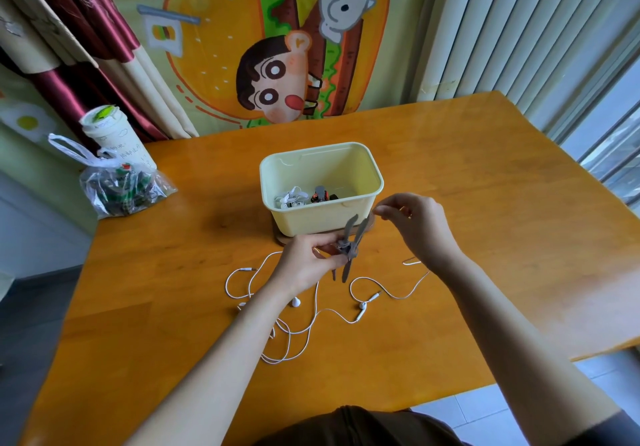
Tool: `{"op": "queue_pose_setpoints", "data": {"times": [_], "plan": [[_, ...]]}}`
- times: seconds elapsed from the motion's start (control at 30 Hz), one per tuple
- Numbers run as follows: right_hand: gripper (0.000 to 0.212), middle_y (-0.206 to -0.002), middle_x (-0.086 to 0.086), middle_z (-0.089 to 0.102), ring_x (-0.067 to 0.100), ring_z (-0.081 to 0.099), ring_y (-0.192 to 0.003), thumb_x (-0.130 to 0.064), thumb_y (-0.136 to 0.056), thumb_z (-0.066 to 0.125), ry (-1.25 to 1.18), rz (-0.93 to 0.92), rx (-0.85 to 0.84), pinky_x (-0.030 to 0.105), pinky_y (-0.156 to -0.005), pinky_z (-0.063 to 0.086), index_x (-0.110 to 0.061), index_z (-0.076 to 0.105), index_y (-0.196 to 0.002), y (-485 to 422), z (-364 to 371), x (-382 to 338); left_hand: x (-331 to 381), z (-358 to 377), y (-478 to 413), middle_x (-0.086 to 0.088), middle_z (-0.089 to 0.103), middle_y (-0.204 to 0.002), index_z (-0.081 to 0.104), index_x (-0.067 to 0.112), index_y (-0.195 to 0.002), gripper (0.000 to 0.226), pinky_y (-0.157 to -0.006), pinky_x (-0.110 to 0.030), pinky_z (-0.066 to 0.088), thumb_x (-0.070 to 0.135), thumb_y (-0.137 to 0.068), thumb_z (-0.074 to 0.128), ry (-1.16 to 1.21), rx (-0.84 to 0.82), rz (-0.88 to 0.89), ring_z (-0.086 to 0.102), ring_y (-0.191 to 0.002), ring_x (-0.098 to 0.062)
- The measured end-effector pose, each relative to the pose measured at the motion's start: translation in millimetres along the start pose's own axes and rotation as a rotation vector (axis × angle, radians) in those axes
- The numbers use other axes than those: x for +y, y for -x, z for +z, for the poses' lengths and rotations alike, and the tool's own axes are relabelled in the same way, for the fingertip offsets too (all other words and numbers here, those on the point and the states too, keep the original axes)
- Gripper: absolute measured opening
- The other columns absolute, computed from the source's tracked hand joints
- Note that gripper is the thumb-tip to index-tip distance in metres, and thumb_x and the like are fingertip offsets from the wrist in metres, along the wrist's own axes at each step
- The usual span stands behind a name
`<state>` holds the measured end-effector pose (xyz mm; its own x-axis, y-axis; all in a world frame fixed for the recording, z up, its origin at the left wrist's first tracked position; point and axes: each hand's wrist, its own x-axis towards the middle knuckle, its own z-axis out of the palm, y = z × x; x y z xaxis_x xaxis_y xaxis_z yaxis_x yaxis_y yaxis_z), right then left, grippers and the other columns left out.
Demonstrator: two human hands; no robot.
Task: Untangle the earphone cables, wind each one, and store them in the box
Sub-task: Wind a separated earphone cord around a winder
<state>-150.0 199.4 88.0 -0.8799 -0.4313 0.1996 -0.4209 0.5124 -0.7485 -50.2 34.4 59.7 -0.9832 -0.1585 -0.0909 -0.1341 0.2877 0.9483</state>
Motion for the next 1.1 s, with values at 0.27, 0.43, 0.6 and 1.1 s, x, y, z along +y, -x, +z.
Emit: {"op": "queue_pose_setpoints", "data": {"times": [0.27, 0.43, 0.6, 1.1], "plan": [[0.015, -0.06, -0.014, 0.056, 0.0, 0.049, -0.052, -0.021, -0.089, 0.063, -0.108, 0.138, -0.042, 0.013, -0.052, 0.035, -0.015, 0.069, -0.077, 3.7, 14.3, 14.0, 17.5, 4.5, 2.5, 0.005, 0.072, -0.093, 0.069, 0.019, -0.104, 0.029, -0.081, -0.019, 0.051, 0.0, -0.082, 0.068, 0.258, -0.088, 0.064, 0.065, -0.088, -0.001], [0.021, -0.062, -0.001, 0.06, 0.01, 0.044, -0.054, -0.024, -0.092, 0.059, -0.229, 0.206, -0.072, 0.027, -0.055, 0.037, -0.018, 0.068, -0.073, 23.1, 31.2, 13.6, 18.3, 9.8, -6.4, 0.01, 0.073, -0.093, 0.069, 0.026, -0.105, 0.026, -0.084, -0.027, 0.052, 0.008, -0.086, 0.066, 0.513, 0.114, -0.1, 0.064, -0.098, -0.011], [0.017, -0.062, -0.008, 0.06, 0.001, 0.047, -0.05, -0.024, -0.091, 0.06, -0.225, 0.205, -0.113, 0.016, -0.052, 0.035, -0.017, 0.07, -0.08, 39.3, 46.8, 2.3, 18.6, 14.5, -14.2, 0.012, 0.071, -0.095, 0.068, 0.028, -0.1, 0.021, -0.087, -0.032, 0.049, 0.011, -0.088, 0.066, 0.589, 0.309, -0.224, 0.064, -0.1, -0.011], [0.017, -0.056, -0.016, 0.05, -0.002, 0.048, -0.053, -0.022, -0.091, 0.06, -0.031, 0.032, -0.092, 0.012, -0.05, 0.034, -0.016, 0.069, -0.078, 16.3, 5.8, -10.8, -13.8, 3.9, -8.8, 0.0, 0.068, -0.097, 0.071, 0.018, -0.112, 0.035, -0.077, -0.023, 0.051, 0.011, -0.078, 0.076, -0.274, 0.195, 0.061, 0.063, -0.086, -0.013]]}}
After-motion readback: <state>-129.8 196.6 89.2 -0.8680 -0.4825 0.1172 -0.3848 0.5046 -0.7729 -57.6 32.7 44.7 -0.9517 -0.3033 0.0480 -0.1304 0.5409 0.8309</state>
